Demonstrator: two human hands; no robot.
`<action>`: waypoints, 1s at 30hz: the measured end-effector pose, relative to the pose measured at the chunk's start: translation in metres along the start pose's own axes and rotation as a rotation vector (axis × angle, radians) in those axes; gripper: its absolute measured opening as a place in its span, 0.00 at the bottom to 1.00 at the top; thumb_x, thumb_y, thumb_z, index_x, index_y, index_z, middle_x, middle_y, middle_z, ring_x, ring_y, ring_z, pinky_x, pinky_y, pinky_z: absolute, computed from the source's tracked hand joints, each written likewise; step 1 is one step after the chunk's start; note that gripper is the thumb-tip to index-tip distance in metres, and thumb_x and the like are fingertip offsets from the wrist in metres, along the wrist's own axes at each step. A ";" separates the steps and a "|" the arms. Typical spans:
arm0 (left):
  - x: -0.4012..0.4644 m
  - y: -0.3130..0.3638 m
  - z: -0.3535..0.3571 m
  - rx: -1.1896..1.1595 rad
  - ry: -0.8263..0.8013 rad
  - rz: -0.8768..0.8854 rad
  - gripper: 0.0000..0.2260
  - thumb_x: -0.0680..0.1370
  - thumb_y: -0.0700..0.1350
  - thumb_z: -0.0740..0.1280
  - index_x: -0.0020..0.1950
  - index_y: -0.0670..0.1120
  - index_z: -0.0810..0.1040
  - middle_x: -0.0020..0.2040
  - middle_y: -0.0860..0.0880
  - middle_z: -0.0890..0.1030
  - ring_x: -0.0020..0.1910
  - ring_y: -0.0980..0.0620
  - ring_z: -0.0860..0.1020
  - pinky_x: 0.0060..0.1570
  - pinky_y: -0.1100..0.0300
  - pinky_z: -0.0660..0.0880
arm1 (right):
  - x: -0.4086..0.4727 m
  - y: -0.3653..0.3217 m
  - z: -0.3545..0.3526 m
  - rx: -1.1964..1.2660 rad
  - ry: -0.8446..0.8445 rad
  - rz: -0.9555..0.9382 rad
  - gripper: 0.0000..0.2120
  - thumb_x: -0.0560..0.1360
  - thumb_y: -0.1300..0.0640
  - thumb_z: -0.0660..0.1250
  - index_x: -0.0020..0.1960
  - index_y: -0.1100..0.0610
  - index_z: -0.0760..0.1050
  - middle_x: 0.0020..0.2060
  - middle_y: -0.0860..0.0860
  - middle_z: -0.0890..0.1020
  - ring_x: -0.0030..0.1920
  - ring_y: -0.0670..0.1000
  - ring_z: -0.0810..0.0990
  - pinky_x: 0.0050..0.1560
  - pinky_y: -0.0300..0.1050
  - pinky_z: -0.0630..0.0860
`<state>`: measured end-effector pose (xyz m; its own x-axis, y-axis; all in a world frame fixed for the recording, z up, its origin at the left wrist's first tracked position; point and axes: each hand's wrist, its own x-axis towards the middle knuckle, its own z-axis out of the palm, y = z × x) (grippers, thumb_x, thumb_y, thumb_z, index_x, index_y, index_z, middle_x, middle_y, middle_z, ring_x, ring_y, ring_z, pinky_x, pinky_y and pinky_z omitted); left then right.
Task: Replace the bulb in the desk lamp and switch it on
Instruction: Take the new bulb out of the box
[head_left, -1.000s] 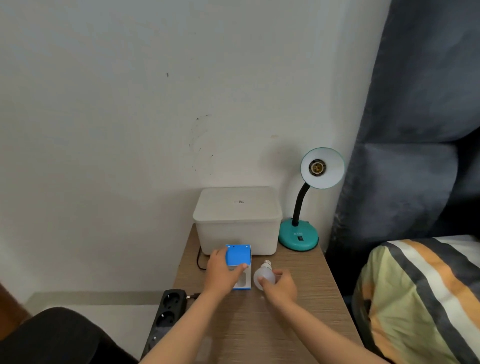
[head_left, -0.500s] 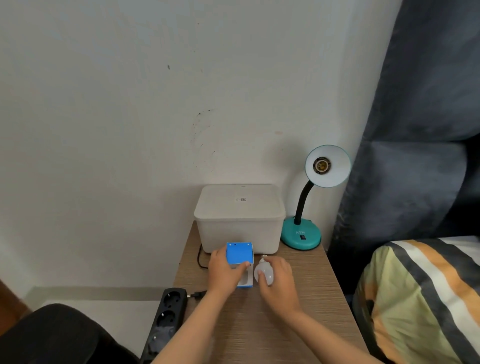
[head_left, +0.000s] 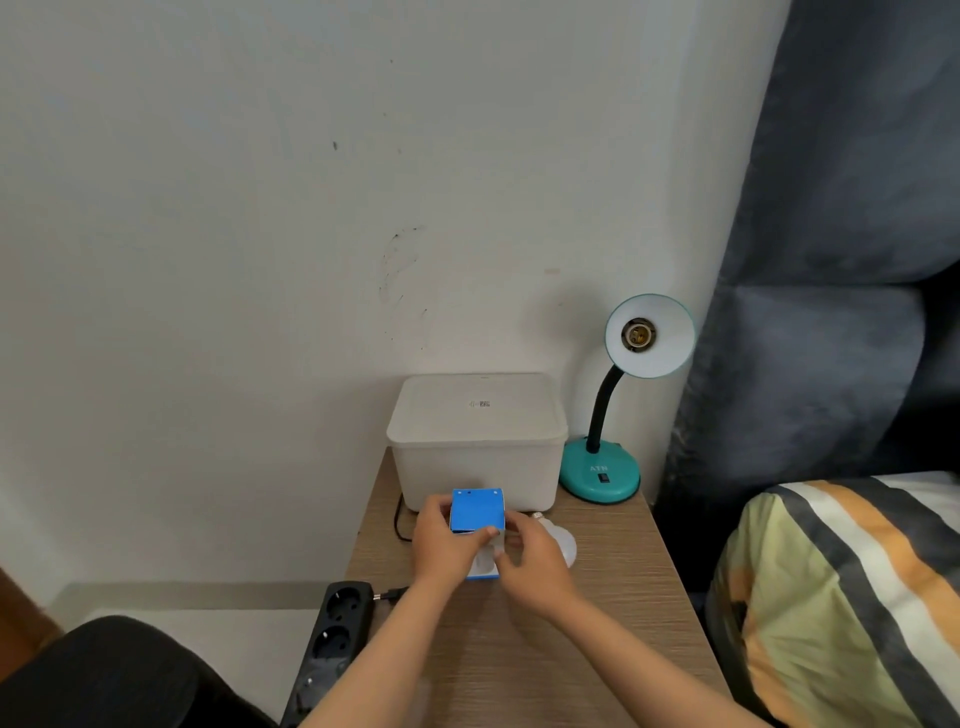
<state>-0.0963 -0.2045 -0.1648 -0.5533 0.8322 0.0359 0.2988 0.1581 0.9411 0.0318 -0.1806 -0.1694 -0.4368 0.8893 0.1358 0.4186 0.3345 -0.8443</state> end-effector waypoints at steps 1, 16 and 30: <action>0.000 -0.001 0.000 -0.023 -0.005 -0.005 0.25 0.65 0.42 0.78 0.55 0.48 0.70 0.53 0.52 0.75 0.53 0.54 0.74 0.41 0.69 0.69 | 0.001 0.001 -0.001 0.009 -0.007 0.011 0.21 0.74 0.62 0.65 0.66 0.53 0.68 0.59 0.50 0.77 0.54 0.43 0.73 0.54 0.31 0.69; 0.008 -0.007 -0.007 -0.034 -0.041 -0.150 0.20 0.67 0.44 0.77 0.53 0.44 0.71 0.50 0.49 0.74 0.50 0.50 0.75 0.45 0.58 0.75 | 0.004 0.002 -0.002 0.072 -0.031 0.119 0.23 0.72 0.60 0.68 0.67 0.55 0.68 0.62 0.51 0.76 0.60 0.48 0.76 0.58 0.39 0.74; 0.011 -0.003 -0.026 0.057 -0.193 0.172 0.21 0.74 0.50 0.70 0.65 0.54 0.70 0.55 0.60 0.72 0.57 0.57 0.73 0.57 0.60 0.73 | 0.005 -0.003 -0.006 0.182 -0.075 0.108 0.23 0.74 0.62 0.66 0.67 0.54 0.67 0.58 0.49 0.76 0.57 0.47 0.77 0.49 0.33 0.75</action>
<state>-0.1233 -0.2101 -0.1586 -0.3333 0.9347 0.1236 0.4223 0.0308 0.9059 0.0328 -0.1758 -0.1628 -0.4583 0.8888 0.0066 0.3187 0.1713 -0.9322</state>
